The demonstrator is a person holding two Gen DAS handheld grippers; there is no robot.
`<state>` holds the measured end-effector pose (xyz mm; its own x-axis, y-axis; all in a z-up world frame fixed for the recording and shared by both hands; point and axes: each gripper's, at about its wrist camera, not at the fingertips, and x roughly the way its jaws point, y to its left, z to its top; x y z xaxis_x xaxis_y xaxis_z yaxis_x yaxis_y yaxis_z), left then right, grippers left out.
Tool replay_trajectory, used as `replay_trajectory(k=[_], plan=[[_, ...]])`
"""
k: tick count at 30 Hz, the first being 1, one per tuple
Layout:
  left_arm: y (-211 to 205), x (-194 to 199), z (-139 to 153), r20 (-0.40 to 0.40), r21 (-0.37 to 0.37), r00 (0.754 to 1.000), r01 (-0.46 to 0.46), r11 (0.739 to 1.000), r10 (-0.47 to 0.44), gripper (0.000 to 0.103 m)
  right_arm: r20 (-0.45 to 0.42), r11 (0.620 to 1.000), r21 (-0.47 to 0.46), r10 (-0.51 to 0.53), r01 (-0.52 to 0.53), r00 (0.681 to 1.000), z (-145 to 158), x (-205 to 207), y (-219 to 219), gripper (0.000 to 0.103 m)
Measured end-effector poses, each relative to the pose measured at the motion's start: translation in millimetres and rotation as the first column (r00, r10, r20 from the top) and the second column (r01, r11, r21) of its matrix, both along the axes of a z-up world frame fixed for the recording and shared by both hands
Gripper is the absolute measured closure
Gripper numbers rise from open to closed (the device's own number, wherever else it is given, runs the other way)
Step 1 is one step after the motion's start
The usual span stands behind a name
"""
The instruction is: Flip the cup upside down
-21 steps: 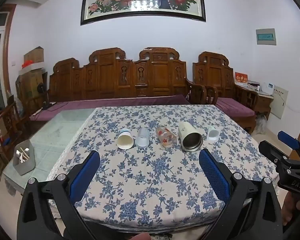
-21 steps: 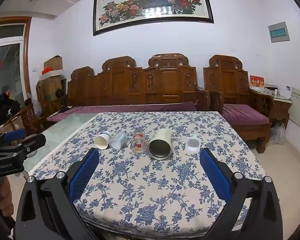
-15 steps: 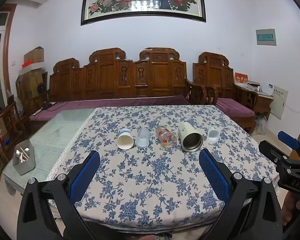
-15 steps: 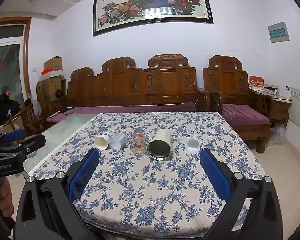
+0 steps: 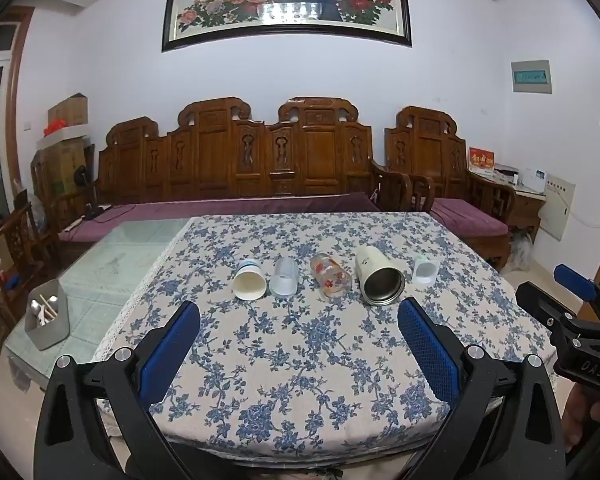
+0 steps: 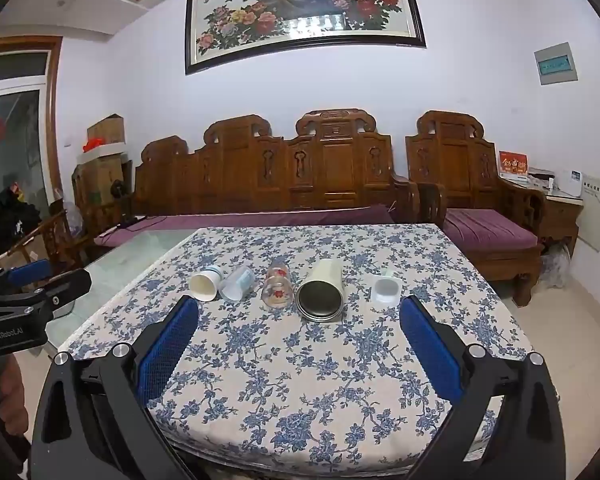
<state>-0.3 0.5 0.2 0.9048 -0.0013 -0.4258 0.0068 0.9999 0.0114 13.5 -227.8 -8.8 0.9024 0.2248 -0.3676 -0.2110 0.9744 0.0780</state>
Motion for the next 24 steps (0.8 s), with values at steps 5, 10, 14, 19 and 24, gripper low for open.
replay_trajectory(k=[5, 10, 14, 19, 24], plan=[[2.4, 3.6, 0.4, 0.002, 0.002, 1.0, -0.002, 1.0, 0.002, 0.008, -0.002, 1.0, 0.0, 0.0, 0.0, 1.0, -0.4, -2.0, 1.1, 0.002], [2.1, 3.1, 0.6, 0.002, 0.002, 1.0, -0.001, 1.0, 0.001, 0.008, -0.001, 1.0, 0.001, 0.0, 0.0, 1.0, 1.7, 0.6, -0.4, 0.002], [0.8, 2.2, 1.5, 0.003, 0.002, 1.0, -0.002, 1.0, 0.002, 0.008, -0.002, 1.0, 0.003, -0.001, 0.001, 1.0, 5.2, -0.5, 2.2, 0.002], [-2.5, 4.5, 5.3, 0.0, 0.003, 1.0, -0.004, 1.0, 0.004, 0.008, -0.004, 1.0, 0.005, -0.001, 0.001, 1.0, 8.5, -0.3, 0.4, 0.002], [1.1, 3.2, 2.7, 0.003, -0.001, 1.0, -0.006, 1.0, 0.006, 0.008, -0.002, 1.0, 0.004, -0.001, 0.001, 1.0, 8.1, -0.4, 1.3, 0.002]])
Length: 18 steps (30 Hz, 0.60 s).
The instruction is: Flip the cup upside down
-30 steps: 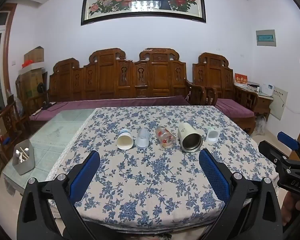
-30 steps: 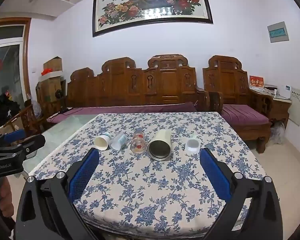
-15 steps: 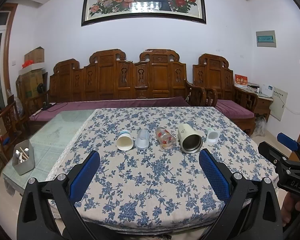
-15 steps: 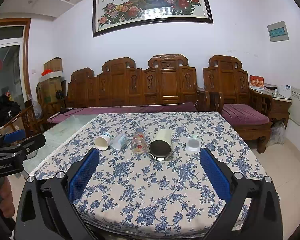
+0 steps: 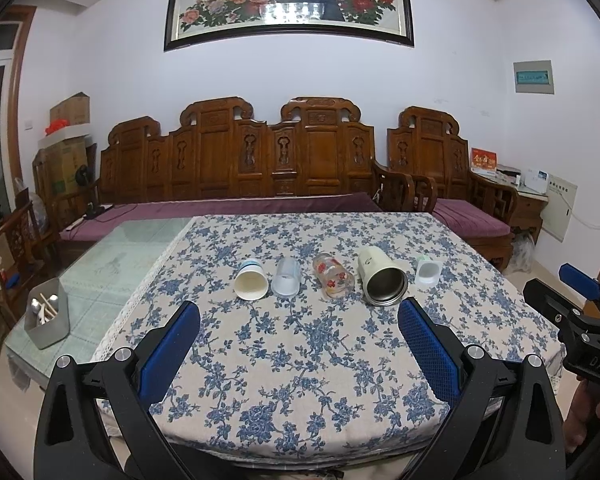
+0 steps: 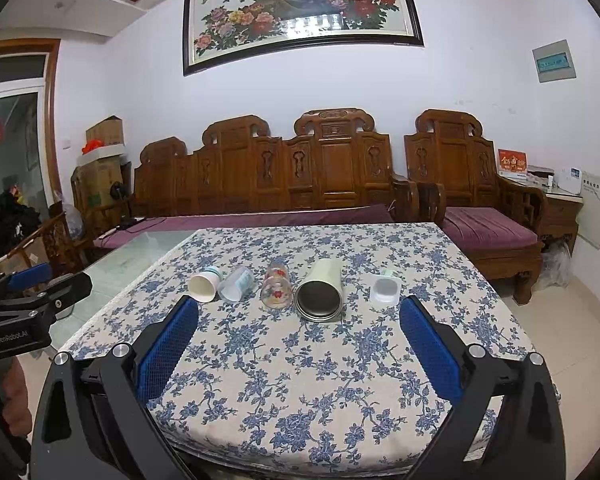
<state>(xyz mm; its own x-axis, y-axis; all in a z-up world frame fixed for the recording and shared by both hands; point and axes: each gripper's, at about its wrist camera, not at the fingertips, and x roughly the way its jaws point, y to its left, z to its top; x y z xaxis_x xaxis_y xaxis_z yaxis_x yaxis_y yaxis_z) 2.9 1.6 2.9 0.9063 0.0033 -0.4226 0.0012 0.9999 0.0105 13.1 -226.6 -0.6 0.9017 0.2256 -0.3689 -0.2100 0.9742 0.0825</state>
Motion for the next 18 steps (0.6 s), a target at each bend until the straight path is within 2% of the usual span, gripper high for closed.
replay_trajectory(k=[18], plan=[[-3.2, -3.9, 2.0, 0.014, 0.0, 1.0, 0.009, 1.0, -0.009, 0.008, 0.009, 1.0, 0.001, -0.005, 0.005, 1.0, 0.5, -0.9, -4.8, 0.002]])
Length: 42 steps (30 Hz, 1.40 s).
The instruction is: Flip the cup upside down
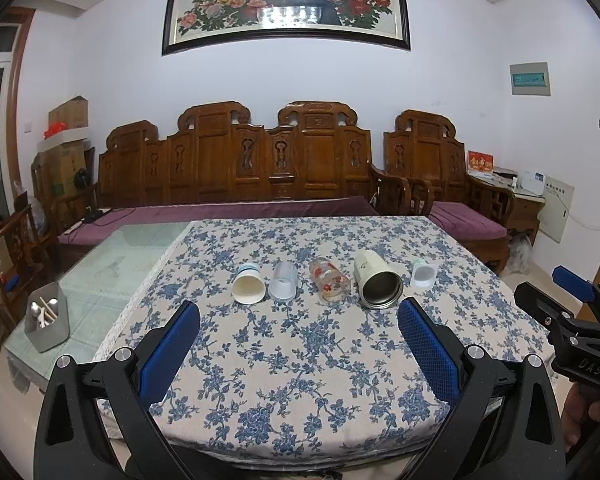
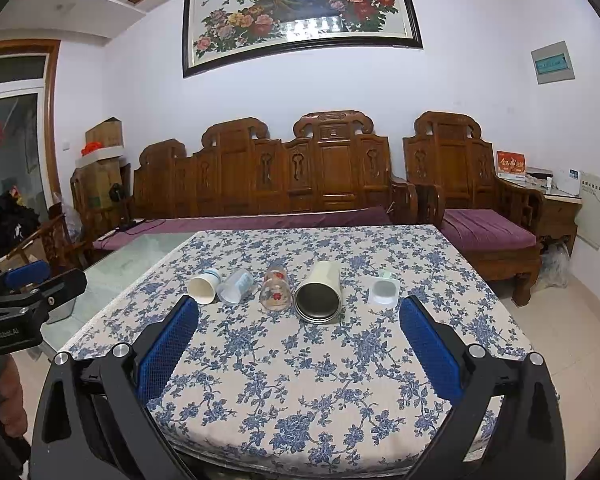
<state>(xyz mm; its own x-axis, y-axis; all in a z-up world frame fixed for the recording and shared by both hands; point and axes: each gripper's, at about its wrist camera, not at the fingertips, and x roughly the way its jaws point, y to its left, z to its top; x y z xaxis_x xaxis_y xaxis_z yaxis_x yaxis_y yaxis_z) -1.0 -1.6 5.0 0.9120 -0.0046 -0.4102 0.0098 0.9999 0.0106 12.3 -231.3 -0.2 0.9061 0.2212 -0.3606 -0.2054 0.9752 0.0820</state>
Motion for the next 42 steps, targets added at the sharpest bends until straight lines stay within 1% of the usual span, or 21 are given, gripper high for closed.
replay_trajectory(k=[20, 28, 31, 34, 37, 42], plan=[[0, 0, -1, 0.0, 0.002, 1.0, -0.002, 1.0, 0.002, 0.008, 0.002, 1.0, 0.007, 0.001, -0.001, 1.0, 0, -1, 0, 0.002], [-1, 1, -3, -0.014, 0.004, 1.0, -0.002, 1.0, 0.002, 0.008, -0.003, 1.0, 0.005, 0.002, -0.002, 1.0, -1, -2, 1, 0.002], [1, 5, -7, -0.03, 0.004, 1.0, -0.002, 1.0, 0.002, 0.008, -0.011, 1.0, 0.008, 0.004, -0.004, 1.0, -3, 0, 2, 0.002], [2, 17, -15, -0.076, 0.014, 0.997, 0.005, 1.0, -0.003, 0.008, -0.026, 1.0, 0.01, 0.014, -0.013, 1.0, -9, 5, 4, 0.002], [5, 30, -22, -0.111, 0.033, 0.994, 0.002, 0.999, 0.002, 0.008, -0.047, 0.999, 0.016, 0.032, -0.031, 0.998, -17, 16, 8, 0.002], [11, 50, -32, -0.158, 0.037, 0.987, 0.003, 0.999, 0.003, 0.008, -0.092, 0.998, 0.005, 0.064, -0.064, 0.994, -36, 47, 16, 0.002]])
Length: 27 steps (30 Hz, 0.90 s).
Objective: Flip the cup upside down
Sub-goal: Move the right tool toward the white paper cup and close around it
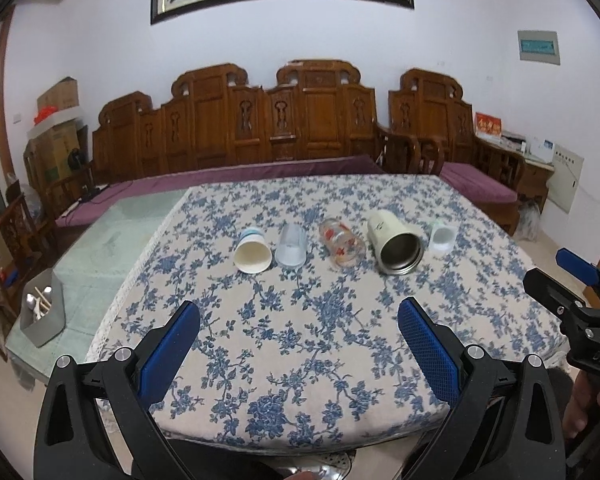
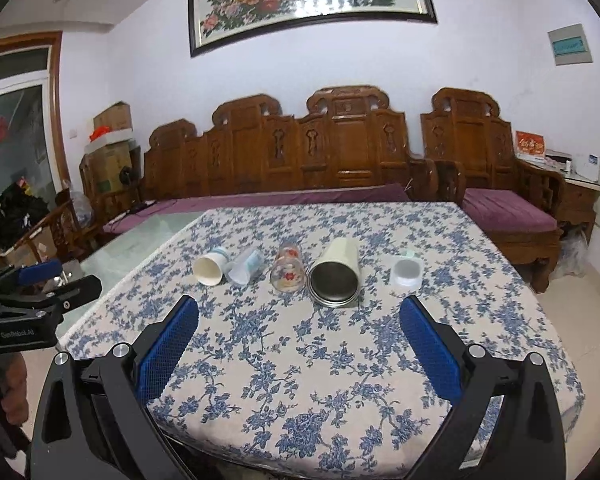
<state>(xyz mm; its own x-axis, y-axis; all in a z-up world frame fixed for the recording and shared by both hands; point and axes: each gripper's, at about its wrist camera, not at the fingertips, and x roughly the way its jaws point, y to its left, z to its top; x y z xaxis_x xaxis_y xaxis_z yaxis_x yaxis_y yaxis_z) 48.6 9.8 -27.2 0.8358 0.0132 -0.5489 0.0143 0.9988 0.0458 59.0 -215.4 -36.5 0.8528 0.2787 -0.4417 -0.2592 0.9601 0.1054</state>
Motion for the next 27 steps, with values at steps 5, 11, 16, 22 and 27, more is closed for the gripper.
replay_trajectory(k=[5, 11, 16, 22, 27], plan=[[10, 27, -16, -0.056, 0.003, 0.998, -0.009, 1.0, 0.01, 0.008, -0.032, 0.999, -0.029, 0.032, -0.033, 0.999, -17, 32, 13, 0.002], [30, 68, -35, -0.132, 0.038, 0.991, -0.03, 0.999, 0.035, 0.008, -0.066, 0.995, -0.049, 0.078, -0.081, 0.995, -35, 73, 33, 0.002], [44, 100, -45, -0.181, 0.077, 0.982, -0.031, 0.997, 0.045, 0.008, -0.114, 0.99, -0.049, 0.129, -0.135, 0.985, -45, 114, 51, 0.002], [68, 142, -61, -0.256, 0.038, 0.966, -0.013, 0.999, 0.022, 0.008, -0.156, 0.98, -0.044, 0.187, -0.196, 0.97, -55, 164, 77, 0.002], [87, 172, -70, -0.289, 0.025, 0.957, -0.024, 0.999, 0.03, 0.008, -0.165, 0.972, -0.06, 0.216, -0.228, 0.962, -67, 196, 100, 0.002]])
